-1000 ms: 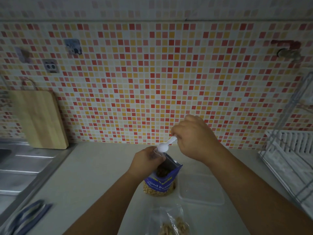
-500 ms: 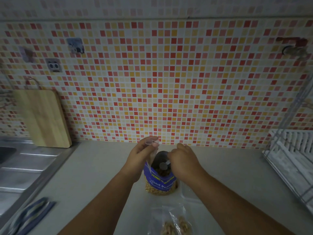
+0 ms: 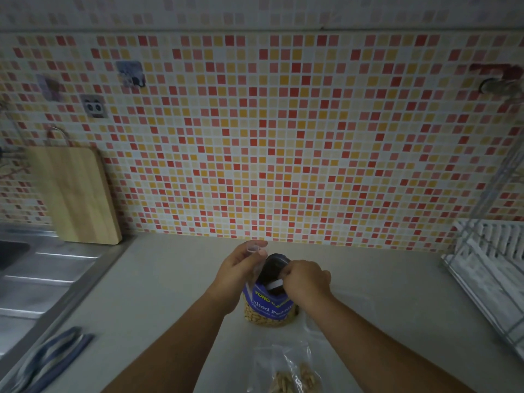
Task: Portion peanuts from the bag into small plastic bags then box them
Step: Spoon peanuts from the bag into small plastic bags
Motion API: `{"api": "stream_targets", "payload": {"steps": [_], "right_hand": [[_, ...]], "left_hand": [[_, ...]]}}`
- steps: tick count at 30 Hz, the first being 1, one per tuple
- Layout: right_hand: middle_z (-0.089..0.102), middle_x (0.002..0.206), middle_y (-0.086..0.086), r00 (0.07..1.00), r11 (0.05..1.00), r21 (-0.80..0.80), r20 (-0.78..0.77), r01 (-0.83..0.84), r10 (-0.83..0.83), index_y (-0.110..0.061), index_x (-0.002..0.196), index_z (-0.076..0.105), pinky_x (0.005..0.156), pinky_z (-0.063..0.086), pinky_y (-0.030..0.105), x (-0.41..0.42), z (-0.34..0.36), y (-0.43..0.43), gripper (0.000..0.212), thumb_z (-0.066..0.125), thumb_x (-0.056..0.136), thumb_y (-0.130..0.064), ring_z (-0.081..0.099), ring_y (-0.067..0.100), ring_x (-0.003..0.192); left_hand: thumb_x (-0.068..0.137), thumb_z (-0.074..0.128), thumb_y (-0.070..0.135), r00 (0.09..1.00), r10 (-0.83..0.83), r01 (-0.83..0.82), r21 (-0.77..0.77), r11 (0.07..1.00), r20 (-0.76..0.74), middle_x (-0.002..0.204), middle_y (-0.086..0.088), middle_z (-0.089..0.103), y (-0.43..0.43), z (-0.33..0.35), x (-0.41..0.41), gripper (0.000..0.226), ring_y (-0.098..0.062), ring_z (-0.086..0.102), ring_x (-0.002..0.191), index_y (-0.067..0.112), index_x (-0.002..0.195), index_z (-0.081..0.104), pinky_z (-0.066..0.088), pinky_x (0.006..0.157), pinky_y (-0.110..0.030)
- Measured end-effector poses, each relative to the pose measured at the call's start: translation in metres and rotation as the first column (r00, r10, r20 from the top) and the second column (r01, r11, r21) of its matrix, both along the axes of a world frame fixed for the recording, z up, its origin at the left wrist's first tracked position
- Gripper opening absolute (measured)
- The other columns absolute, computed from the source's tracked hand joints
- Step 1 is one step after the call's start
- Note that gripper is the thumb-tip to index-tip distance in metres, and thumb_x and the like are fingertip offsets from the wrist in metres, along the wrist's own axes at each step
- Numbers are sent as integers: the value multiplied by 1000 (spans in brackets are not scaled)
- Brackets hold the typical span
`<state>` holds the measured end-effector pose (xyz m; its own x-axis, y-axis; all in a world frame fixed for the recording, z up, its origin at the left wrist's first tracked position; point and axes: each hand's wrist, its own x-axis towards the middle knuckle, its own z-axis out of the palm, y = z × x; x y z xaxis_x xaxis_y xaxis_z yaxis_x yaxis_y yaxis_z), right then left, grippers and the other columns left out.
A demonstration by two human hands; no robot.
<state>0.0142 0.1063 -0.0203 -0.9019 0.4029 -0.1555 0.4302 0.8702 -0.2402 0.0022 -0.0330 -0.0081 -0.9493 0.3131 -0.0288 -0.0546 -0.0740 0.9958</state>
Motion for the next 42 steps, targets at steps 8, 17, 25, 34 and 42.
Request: {"api": "stream_targets", "payload": {"steps": [8,17,25,34,42], "right_hand": [[64,99,11,988,980,-188,126,-67,92,-10,111,67,77,45,29,-1,13,34,30,50,88,-20,55,20,85],[51,136,9,854,995,-17,512,-101,96,-15,136,48,88,40,30,-8,40,60,41,42,95,-14,45,18,95],[45,109,5,861,984,97,502,-152,83,-15,140,40,88,39,27,-8,72,88,43,41,96,-12,46,19,98],[48,110,4,876,990,108,482,-96,32,-16,138,44,82,38,26,-14,78,88,45,43,93,-12,45,17,93],[51,99,2,927,991,27,356,-134,115,-16,135,50,75,41,22,-11,82,71,43,46,93,-14,49,14,81]], "left_hand": [[92,53,24,999,41,-42,-28,999,-29,105,-4,65,-6,4,-6,23,-24,61,102,15,111,63,50,74,-24],[83,67,30,984,-31,-39,-385,922,-174,101,6,62,-19,17,-11,30,-11,61,91,25,113,61,48,66,-18],[76,73,36,908,-219,-100,-692,715,-357,108,7,55,-12,16,-10,49,-9,51,92,26,121,57,39,74,-18],[73,72,41,878,-296,-98,-746,658,-377,116,4,61,-1,12,-14,51,-10,53,96,25,120,58,39,77,-20],[75,71,39,861,-338,-90,-768,634,-380,111,2,62,13,11,-13,50,-10,51,93,22,120,59,40,78,-22]]}}
